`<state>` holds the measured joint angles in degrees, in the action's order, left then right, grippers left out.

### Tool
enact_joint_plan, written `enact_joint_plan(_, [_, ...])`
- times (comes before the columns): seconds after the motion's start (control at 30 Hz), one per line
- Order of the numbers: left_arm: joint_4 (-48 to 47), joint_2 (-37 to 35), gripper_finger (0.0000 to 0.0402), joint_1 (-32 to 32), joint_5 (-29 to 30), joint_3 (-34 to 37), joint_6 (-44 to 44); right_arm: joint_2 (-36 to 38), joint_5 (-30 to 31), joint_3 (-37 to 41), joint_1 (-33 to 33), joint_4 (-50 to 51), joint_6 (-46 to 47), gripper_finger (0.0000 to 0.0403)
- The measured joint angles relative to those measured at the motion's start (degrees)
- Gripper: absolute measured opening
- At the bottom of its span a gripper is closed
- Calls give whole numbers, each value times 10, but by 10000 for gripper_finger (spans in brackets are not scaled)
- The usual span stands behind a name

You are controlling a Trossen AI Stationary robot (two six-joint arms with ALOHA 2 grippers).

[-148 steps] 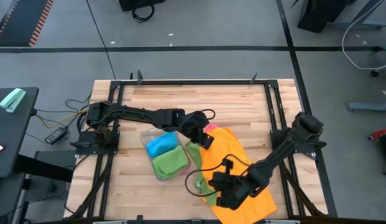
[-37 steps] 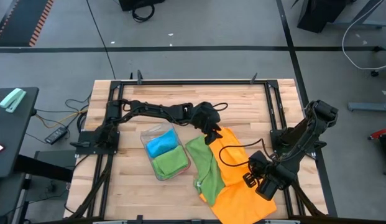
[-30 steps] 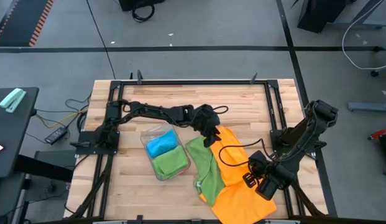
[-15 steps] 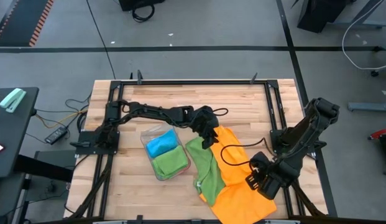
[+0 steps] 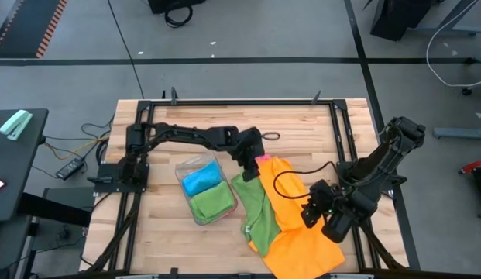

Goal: Fold microfiber towels
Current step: Fold the left yellow towel

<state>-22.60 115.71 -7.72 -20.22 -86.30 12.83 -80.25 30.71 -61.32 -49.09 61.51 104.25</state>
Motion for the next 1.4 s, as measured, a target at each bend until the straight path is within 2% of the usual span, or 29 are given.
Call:
enact_joint_plan(0.17, [-62, -15, 162, -32, -19, 0, 28, -1, 17, 0, 24, -18, -55, 172])
enact_joint_plan(0.23, [-84, -15, 162, -43, -28, 0, 12, -1, 23, 0, 36, -34, -88, 172])
enact_joint_plan(0.33, [-89, -15, 164, -41, -23, 7, -86, -1, 24, 0, 56, -56, -135, 172])
enact_joint_plan(0.47, [-80, -15, 171, -1, -20, 7, -231, 3, 19, 0, 83, -100, -202, 169])
enact_joint_plan(0.57, [-76, -15, 177, 36, 49, 7, -373, 12, -14, 0, 107, -145, -257, 160])
enact_joint_plan(0.67, [-59, -15, 182, 71, 180, 7, -490, 29, -42, 0, 126, -174, -297, 148])
enact_joint_plan(0.73, [-34, -15, 184, 87, 251, 7, -532, 45, -44, 0, 133, -178, -307, 140])
enact_joint_plan(0.8, [-6, -15, 183, 94, 270, 7, -551, 62, -40, 0, 137, -174, -317, 133])
enact_joint_plan(0.93, [19, -8, 181, 96, 272, 6, -560, 98, -19, 0, 142, -165, -336, 121])
enact_joint_plan(1.07, [14, 10, 185, 90, 275, 6, -560, 127, 2, 0, 142, -145, -338, 113])
enact_joint_plan(1.23, [23, 34, 189, 88, 318, 7, -573, 137, 7, 0, 142, -131, -332, 109])
enact_joint_plan(1.4, [40, 40, 188, 88, 321, 6, -595, 135, 8, 0, 142, -127, -324, 109])
